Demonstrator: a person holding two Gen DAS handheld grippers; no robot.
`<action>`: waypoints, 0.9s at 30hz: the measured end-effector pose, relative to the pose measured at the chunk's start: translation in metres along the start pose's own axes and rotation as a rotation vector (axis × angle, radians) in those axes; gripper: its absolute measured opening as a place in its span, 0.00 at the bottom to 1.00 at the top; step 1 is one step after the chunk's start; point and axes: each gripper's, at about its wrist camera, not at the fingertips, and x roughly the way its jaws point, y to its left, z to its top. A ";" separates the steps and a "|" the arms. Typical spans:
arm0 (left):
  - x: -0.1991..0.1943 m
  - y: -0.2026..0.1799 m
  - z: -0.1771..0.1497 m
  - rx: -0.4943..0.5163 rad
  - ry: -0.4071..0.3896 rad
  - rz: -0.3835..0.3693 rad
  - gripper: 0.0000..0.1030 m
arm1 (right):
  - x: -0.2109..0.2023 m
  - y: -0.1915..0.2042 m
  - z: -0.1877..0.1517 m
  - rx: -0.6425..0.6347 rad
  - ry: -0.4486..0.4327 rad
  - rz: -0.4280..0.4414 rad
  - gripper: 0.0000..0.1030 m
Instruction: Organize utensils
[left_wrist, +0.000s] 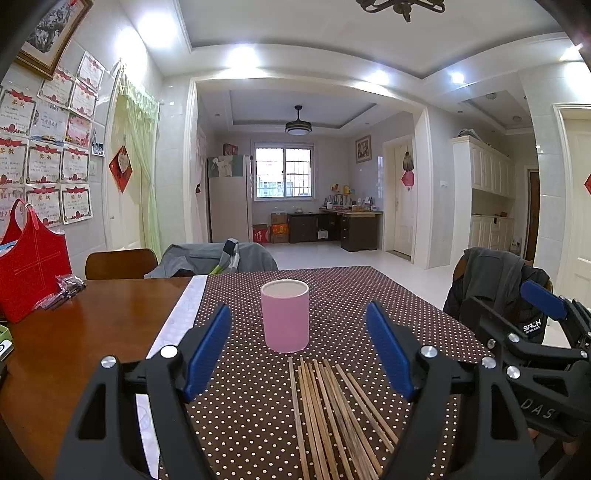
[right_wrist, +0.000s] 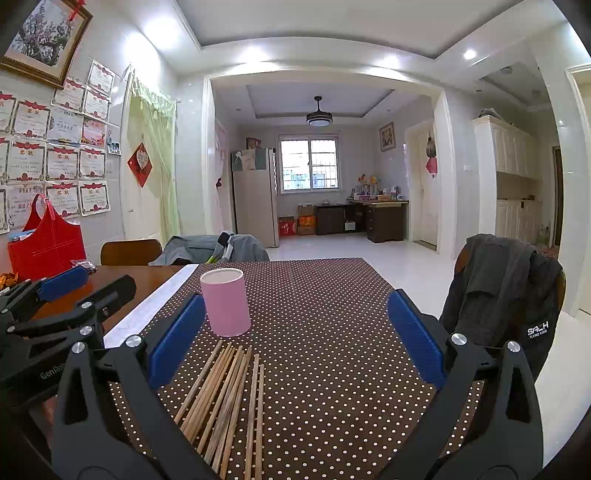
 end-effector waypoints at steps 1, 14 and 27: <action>0.000 0.000 0.000 0.000 0.000 0.000 0.72 | 0.000 0.000 0.001 0.001 0.002 0.001 0.94; 0.008 0.002 -0.010 -0.003 0.014 0.003 0.72 | 0.001 -0.001 0.003 0.012 0.021 0.006 0.94; 0.009 0.003 -0.012 -0.006 0.021 0.004 0.72 | 0.004 0.000 0.004 0.016 0.034 0.010 0.94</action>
